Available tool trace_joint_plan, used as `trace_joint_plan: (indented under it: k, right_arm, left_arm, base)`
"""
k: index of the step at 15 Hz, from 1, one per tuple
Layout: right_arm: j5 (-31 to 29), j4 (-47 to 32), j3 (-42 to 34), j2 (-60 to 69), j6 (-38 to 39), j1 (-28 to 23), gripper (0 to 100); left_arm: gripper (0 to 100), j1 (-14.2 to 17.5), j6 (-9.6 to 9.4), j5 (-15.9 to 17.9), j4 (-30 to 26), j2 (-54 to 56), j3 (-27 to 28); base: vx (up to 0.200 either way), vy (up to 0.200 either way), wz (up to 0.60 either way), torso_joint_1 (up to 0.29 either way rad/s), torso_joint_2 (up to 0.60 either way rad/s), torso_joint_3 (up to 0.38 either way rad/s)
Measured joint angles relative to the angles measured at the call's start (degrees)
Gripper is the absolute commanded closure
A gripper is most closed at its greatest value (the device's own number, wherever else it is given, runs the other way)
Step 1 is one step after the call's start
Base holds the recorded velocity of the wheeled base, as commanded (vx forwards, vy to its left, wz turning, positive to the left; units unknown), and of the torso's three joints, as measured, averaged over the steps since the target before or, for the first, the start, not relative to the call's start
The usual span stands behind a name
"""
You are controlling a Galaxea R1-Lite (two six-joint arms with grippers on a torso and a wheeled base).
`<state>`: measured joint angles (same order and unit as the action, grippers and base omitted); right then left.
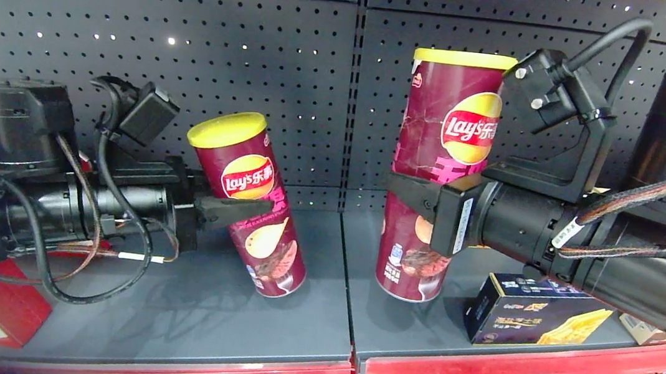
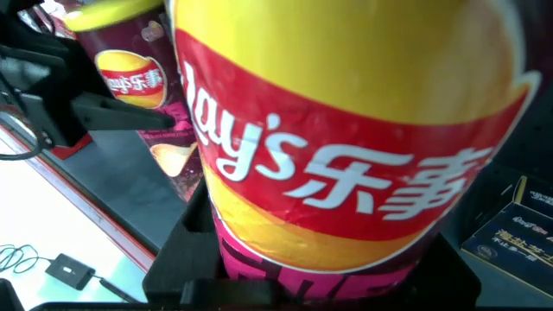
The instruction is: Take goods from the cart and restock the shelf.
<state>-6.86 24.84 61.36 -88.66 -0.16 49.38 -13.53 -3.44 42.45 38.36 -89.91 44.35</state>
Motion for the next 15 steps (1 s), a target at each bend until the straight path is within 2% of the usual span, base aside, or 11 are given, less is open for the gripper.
trace_joint_plan:
  k: [3, 5, 7, 15]
  right_arm:
    - [0.0, 0.0, 0.0, 0.1, 0.0, 0.0, 100]
    - [0.0, 0.0, 0.0, 0.3, 0.0, 0.0, 100]
    - [0.0, 0.0, 0.0, 0.5, 0.0, 0.0, 100]
    - [0.0, 0.0, -0.2, 0.9, 0.0, 0.0, 100]
  left_arm:
    - [100, -0.5, -0.15, 0.0, -0.1, 2.5, 0.0]
    - [100, 0.6, -1.91, 0.0, -0.1, 3.7, -0.8]
    - [100, 2.2, -4.63, 0.0, -0.2, 4.7, -3.2]
    - [100, 3.6, -5.1, -0.2, 0.0, 10.1, -11.3]
  base:
    - [0.0, 0.0, 0.0, 0.0, 0.0, 0.0]
    - [0.0, 0.0, 0.0, 0.0, 0.0, 0.0]
    - [0.0, 0.0, 0.0, 0.0, 0.0, 0.0]
    - [0.0, 0.0, 0.0, 0.0, 0.0, 0.0]
